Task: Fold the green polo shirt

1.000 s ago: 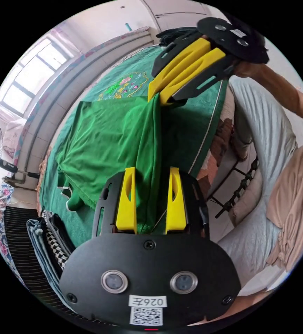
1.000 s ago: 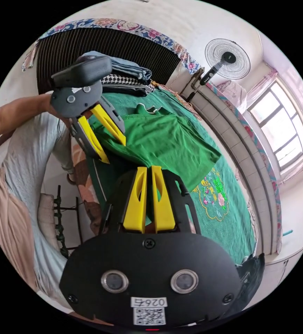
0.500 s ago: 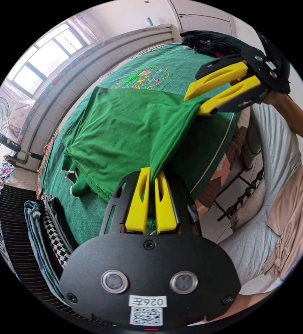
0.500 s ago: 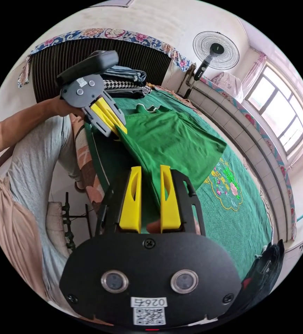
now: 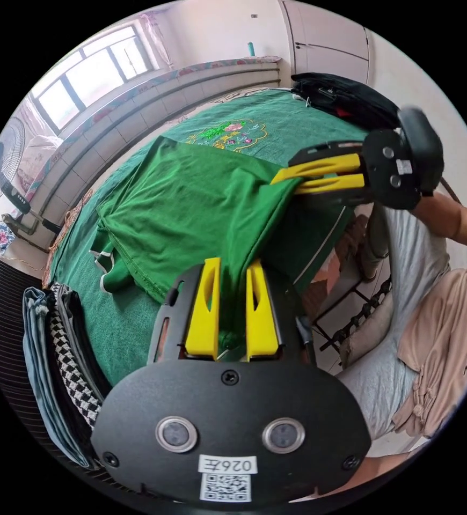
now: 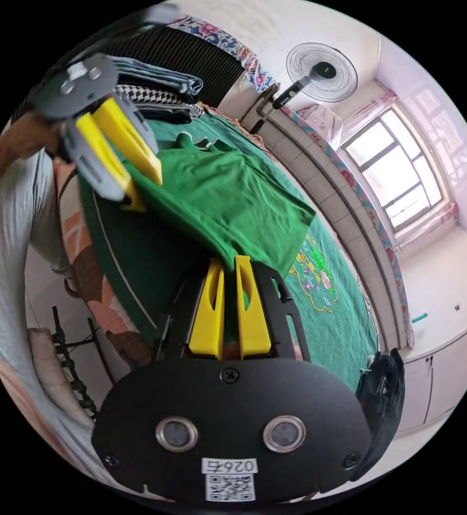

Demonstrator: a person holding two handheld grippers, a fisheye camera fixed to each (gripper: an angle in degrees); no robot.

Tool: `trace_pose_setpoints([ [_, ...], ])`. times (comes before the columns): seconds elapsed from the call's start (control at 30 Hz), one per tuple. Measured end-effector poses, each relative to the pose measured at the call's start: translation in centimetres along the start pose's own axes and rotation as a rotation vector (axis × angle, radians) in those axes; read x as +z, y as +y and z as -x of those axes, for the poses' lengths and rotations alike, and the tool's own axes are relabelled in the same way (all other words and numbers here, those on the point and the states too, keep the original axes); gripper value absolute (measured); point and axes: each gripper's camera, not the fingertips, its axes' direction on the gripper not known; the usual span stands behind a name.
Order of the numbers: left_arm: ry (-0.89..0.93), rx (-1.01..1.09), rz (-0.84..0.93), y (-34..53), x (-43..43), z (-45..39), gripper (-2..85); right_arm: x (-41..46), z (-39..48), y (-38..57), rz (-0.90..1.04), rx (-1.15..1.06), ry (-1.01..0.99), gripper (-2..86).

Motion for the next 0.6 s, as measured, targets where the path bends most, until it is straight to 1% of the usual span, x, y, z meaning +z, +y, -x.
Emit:
trace_pose_setpoints([
  [0.07,-0.073,0.034,0.006,-0.3,0.2,-2.3,13.5,0.0,-1.3,-0.2,0.002,0.024,-0.049,-0.9],
  [0.13,-0.143,0.073,0.017,-0.9,0.7,-4.7,13.7,0.0,-2.0,-0.2,-0.002,0.042,-0.078,-0.9],
  [0.2,-0.147,0.08,0.033,-1.1,1.3,-5.4,13.5,0.0,-2.5,-0.2,-0.005,0.05,-0.091,-1.0],
  [0.27,-0.111,0.041,0.037,-1.0,1.4,-4.7,13.0,-0.1,-3.1,0.0,-0.014,0.063,-0.096,-1.0],
  [0.3,-0.122,0.001,0.072,-0.8,1.7,-3.8,12.5,-0.2,-3.3,0.1,-0.018,0.068,-0.097,-1.0],
  [0.33,-0.185,-0.025,0.115,-0.4,2.3,-3.3,8.8,-0.3,-3.7,0.4,-0.025,0.079,-0.105,-1.0],
  [0.37,-0.207,-0.033,0.124,-0.1,2.4,-3.1,7.0,-0.2,-4.0,0.7,-0.033,0.085,-0.133,-1.0],
  [0.43,-0.181,-0.031,0.128,0.8,2.3,-3.3,3.6,0.2,-4.1,1.1,-0.03,0.081,-0.188,-0.9],
  [0.5,-0.198,-0.03,0.14,1.2,2.3,-3.8,1.7,1.0,-3.5,1.5,-0.013,0.065,-0.195,-0.8],
  [0.6,-0.236,-0.006,0.169,1.7,2.4,-5.3,0.7,2.6,-1.6,2.2,0.042,0.007,-0.146,-0.6],
])
